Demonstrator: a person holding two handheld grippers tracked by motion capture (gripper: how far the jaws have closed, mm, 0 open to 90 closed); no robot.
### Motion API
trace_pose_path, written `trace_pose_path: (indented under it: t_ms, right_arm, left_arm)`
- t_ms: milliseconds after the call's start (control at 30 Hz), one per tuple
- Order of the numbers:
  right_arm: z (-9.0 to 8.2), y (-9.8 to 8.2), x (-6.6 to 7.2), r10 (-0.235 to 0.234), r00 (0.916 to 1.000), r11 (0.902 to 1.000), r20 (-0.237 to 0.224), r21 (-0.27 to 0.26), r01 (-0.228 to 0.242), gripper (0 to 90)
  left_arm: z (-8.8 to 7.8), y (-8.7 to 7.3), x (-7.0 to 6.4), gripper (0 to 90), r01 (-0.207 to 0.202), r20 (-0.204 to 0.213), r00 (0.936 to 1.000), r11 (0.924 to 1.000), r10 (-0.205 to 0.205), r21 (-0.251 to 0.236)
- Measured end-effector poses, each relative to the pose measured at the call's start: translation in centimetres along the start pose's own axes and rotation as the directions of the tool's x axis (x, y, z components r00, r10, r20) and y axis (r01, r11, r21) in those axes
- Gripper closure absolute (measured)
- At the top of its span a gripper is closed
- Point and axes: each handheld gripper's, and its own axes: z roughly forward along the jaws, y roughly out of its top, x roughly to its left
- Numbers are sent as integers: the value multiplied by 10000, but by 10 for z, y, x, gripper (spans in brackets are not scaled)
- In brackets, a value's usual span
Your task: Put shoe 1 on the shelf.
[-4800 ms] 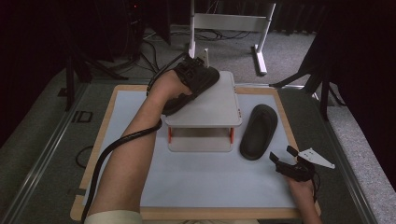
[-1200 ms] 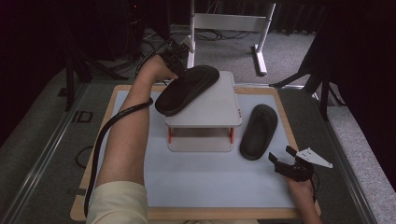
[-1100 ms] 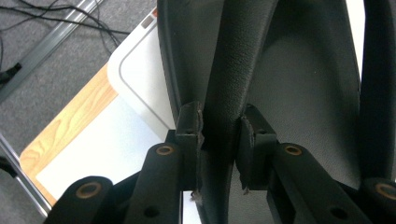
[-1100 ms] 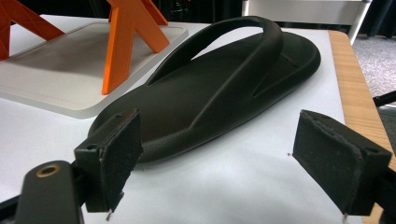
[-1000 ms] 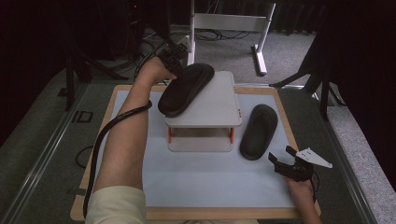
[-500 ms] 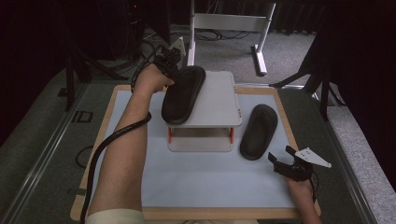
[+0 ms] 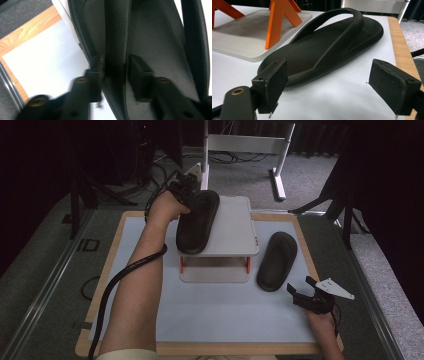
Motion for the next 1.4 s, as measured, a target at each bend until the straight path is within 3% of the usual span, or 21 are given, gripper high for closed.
trace_pose_path:
  t_ms: [267,500,600,700,733,800,967,1067,1100,1200,1267,1300,1400]
  right_arm:
    - [0,0,0,-13,10000,10000,-6,42,13,152]
    - [0,0,0,-16,10000,10000,-17,81,16,152]
    - [1,0,0,-39,10000,9999,-18,157,39,152]
    - [2,0,1,-67,10000,9998,-7,176,68,152]
    - [1,0,1,-64,10000,9998,-2,175,64,152]
    - [1,0,1,-40,10000,9998,-19,190,41,152]
    - [1,0,1,-63,10000,9998,-18,183,63,150]
    - [1,0,1,-15,10000,9998,-59,175,16,141]
    - [1,0,1,26,10000,9998,-37,183,-26,141]
    - [2,0,1,31,10000,9997,-14,224,-31,140]
    - [2,0,0,47,10000,9998,1,217,-47,140]
    - [2,0,0,60,10000,9997,-7,227,-60,140]
    - [2,0,0,36,10000,9997,-16,231,-36,140]
  left_arm:
    - [-15,-5,3,470,-240,546,9982,9987,265,-457]
    - [-23,-19,18,335,-226,1018,9944,9971,299,-721]
    - [-26,-30,26,269,-257,1400,9894,9947,396,-999]
    - [-25,-40,34,226,-285,1443,9885,9924,458,-1199]
    - [-25,-44,36,150,-327,1381,9892,9915,501,-1256]
    - [-22,-53,39,150,-555,1156,9906,9881,724,-1433]
    - [-9,-77,53,91,-561,1104,9911,9855,743,-1598]
    - [-5,-87,58,91,-498,1257,9893,9820,735,-1823]
    - [1,-100,64,91,-254,1361,9891,9758,560,-2171]
    - [12,-116,69,91,-12,1590,9864,9681,424,-2504]
    - [21,-126,70,91,-38,1465,9882,9645,439,-2639]
    - [26,-131,70,91,3,1561,9869,9659,415,-2590]
    - [41,-147,68,91,53,1780,9828,9573,483,-2891]
